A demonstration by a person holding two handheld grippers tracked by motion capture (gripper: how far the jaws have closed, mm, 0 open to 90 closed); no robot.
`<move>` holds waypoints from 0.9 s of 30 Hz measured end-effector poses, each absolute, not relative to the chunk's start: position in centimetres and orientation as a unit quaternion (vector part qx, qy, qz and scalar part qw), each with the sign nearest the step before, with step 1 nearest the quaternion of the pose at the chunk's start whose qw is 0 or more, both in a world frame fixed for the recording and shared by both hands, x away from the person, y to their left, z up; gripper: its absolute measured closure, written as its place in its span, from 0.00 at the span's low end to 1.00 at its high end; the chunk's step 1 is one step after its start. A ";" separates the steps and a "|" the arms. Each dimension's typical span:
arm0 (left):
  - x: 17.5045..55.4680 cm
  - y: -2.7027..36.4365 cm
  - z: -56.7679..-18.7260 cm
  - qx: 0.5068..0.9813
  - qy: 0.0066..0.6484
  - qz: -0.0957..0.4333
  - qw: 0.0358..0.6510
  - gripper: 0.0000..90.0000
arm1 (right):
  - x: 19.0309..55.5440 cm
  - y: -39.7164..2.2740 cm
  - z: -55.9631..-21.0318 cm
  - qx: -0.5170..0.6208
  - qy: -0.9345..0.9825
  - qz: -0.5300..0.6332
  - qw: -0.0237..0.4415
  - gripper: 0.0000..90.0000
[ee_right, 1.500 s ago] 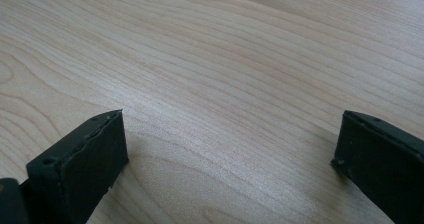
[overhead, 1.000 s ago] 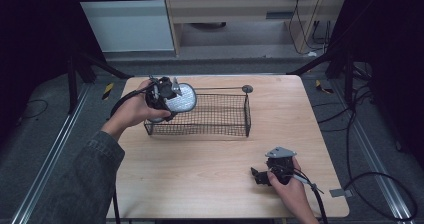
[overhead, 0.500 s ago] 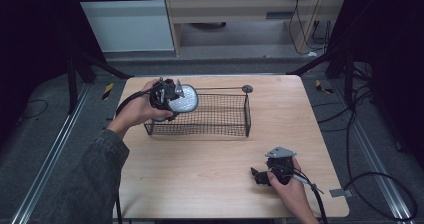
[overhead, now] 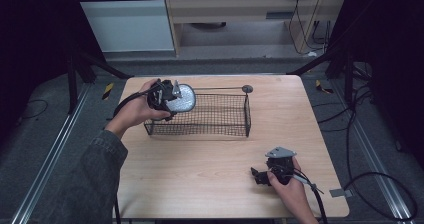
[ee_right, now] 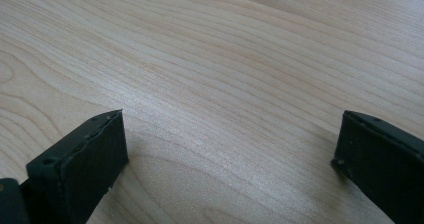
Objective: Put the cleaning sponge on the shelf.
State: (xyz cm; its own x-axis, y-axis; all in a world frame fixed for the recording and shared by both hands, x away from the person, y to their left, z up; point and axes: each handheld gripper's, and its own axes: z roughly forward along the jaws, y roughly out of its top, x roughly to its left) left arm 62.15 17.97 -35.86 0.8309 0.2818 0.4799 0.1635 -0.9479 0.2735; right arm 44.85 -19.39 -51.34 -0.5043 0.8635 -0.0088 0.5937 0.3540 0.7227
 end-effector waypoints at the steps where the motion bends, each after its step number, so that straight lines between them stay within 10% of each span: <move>1: 62.2 18.0 -35.9 0.950 0.115 0.268 0.111 0.14 | 44.8 -19.4 -51.3 0.456 0.798 0.339 0.199 0.01; 27: 63.0 17.4 -37.7 0.952 0.109 0.263 0.110 0.13 | 44.8 -19.4 -51.3 0.457 0.798 0.339 0.200 0.01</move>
